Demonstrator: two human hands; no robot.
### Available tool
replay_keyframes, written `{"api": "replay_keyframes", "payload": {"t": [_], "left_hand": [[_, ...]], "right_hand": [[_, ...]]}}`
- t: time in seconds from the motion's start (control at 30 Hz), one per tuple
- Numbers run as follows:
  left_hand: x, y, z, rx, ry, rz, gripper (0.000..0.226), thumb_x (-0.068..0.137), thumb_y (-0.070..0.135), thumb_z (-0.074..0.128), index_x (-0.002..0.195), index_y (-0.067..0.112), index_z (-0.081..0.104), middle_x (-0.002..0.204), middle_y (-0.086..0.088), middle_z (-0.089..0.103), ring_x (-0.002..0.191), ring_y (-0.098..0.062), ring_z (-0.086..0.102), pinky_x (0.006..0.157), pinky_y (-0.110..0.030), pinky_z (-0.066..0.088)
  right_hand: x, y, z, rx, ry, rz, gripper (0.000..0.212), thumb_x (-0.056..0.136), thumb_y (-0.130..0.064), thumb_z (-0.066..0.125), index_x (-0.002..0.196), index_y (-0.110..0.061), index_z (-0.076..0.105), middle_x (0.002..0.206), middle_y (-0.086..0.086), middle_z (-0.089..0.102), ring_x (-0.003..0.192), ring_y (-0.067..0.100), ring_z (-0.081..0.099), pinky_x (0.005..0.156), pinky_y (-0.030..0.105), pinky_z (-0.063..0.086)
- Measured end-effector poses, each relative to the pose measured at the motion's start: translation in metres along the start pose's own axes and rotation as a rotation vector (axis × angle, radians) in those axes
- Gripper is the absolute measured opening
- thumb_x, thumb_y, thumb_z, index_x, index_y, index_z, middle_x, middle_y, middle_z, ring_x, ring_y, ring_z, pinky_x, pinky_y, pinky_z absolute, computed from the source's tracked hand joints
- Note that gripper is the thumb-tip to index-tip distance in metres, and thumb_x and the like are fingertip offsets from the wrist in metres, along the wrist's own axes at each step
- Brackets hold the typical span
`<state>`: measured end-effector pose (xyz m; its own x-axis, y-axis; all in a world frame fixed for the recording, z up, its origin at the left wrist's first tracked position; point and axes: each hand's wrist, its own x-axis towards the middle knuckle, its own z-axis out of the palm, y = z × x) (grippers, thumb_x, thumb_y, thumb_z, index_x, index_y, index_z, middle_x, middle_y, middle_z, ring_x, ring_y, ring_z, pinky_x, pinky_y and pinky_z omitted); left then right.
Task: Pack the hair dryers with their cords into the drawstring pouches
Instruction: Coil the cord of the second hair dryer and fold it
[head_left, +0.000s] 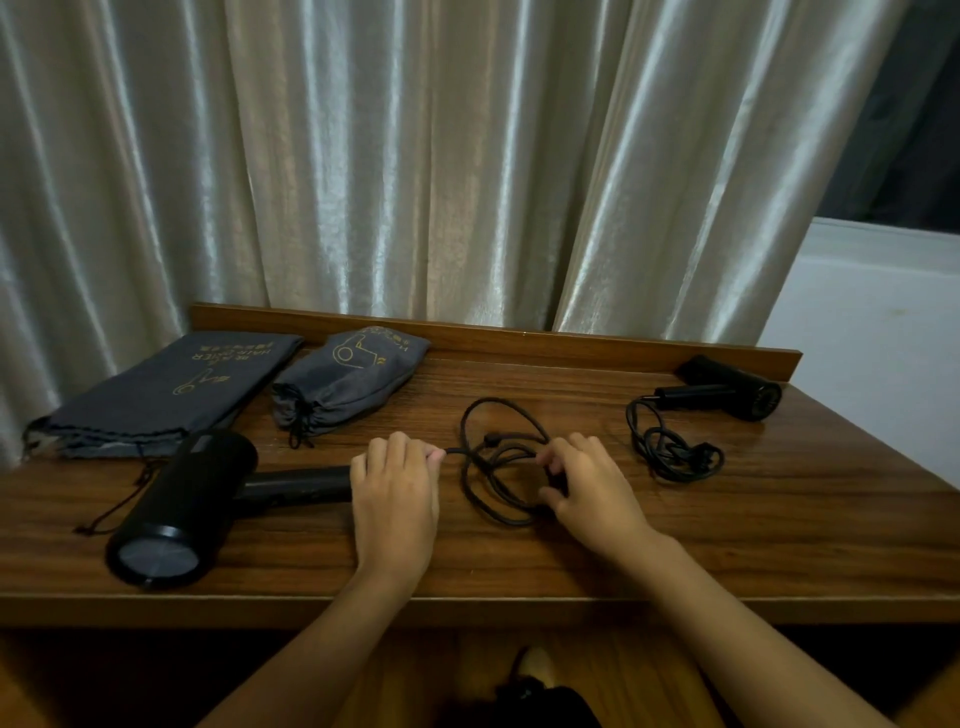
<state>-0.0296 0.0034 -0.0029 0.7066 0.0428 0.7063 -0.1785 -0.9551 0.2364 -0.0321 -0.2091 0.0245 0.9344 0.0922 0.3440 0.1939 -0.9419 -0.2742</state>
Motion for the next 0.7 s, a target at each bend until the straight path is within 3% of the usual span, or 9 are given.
{"api": "replay_keyframes", "payload": {"t": [0.1, 0.2, 0.33, 0.47, 0.53, 0.6, 0.7], "left_hand": [[0.000, 0.000, 0.000, -0.012, 0.018, -0.007, 0.024, 0.098, 0.029, 0.046, 0.092, 0.014, 0.063, 0.085, -0.002, 0.055, 0.082, -0.022, 0.051, 0.076, -0.040, 0.045], [0.000, 0.000, 0.001, -0.015, 0.030, -0.014, 0.023, 0.098, 0.029, 0.047, 0.092, 0.013, 0.063, 0.084, -0.002, 0.054, 0.081, -0.022, 0.051, 0.075, -0.040, 0.046], [-0.001, 0.000, 0.000, -0.025, 0.050, -0.029, 0.022, 0.098, 0.028, 0.047, 0.092, 0.014, 0.063, 0.084, -0.002, 0.054, 0.080, -0.021, 0.051, 0.075, -0.039, 0.045], [-0.001, 0.001, 0.000, -0.004, 0.044, -0.016, 0.021, 0.098, 0.028, 0.049, 0.091, 0.014, 0.062, 0.084, -0.001, 0.054, 0.080, -0.020, 0.051, 0.075, -0.039, 0.045], [0.000, 0.001, 0.000, 0.026, 0.024, -0.007, 0.020, 0.098, 0.028, 0.049, 0.091, 0.014, 0.063, 0.083, -0.002, 0.054, 0.080, -0.020, 0.051, 0.074, -0.039, 0.046], [0.000, 0.001, 0.002, 0.064, -0.027, 0.013, 0.021, 0.098, 0.029, 0.049, 0.092, 0.015, 0.063, 0.085, -0.001, 0.055, 0.081, -0.020, 0.051, 0.076, -0.038, 0.045], [-0.001, 0.001, 0.008, 0.096, -0.160, 0.039, 0.025, 0.100, 0.031, 0.044, 0.102, 0.018, 0.065, 0.095, 0.001, 0.059, 0.092, -0.019, 0.052, 0.085, -0.037, 0.043]], "right_hand": [[0.000, 0.008, 0.000, 0.062, -0.024, 0.112, 0.039, 0.087, -0.029, 0.072, 0.122, -0.025, 0.055, 0.106, -0.013, 0.049, 0.104, 0.006, 0.046, 0.088, 0.022, 0.041], [0.001, 0.007, 0.002, 0.071, -0.035, 0.189, 0.041, 0.089, -0.034, 0.067, 0.126, -0.020, 0.055, 0.118, -0.006, 0.049, 0.111, 0.012, 0.051, 0.093, 0.028, 0.048], [0.005, -0.002, 0.006, -0.091, -0.065, 0.252, 0.050, 0.084, -0.058, 0.066, 0.113, -0.018, 0.059, 0.114, 0.001, 0.051, 0.109, 0.021, 0.053, 0.091, 0.034, 0.050], [0.016, -0.010, -0.002, -0.106, -0.112, 0.351, 0.022, 0.090, -0.031, 0.065, 0.082, -0.021, 0.047, 0.109, 0.006, 0.055, 0.094, 0.024, 0.054, 0.080, 0.036, 0.052], [0.023, -0.010, -0.010, -0.081, -0.052, 0.362, 0.012, 0.094, -0.025, 0.057, 0.088, -0.018, 0.049, 0.106, 0.007, 0.058, 0.092, 0.026, 0.058, 0.075, 0.037, 0.051], [0.031, -0.007, -0.021, 0.054, 0.014, 0.343, 0.009, 0.099, -0.021, 0.052, 0.104, -0.014, 0.052, 0.098, 0.003, 0.063, 0.089, 0.024, 0.065, 0.073, 0.037, 0.055], [0.037, -0.009, -0.043, 0.533, 0.052, 0.251, 0.012, 0.102, -0.018, 0.049, 0.110, -0.014, 0.058, 0.081, 0.000, 0.071, 0.074, 0.017, 0.069, 0.068, 0.035, 0.058]]}}
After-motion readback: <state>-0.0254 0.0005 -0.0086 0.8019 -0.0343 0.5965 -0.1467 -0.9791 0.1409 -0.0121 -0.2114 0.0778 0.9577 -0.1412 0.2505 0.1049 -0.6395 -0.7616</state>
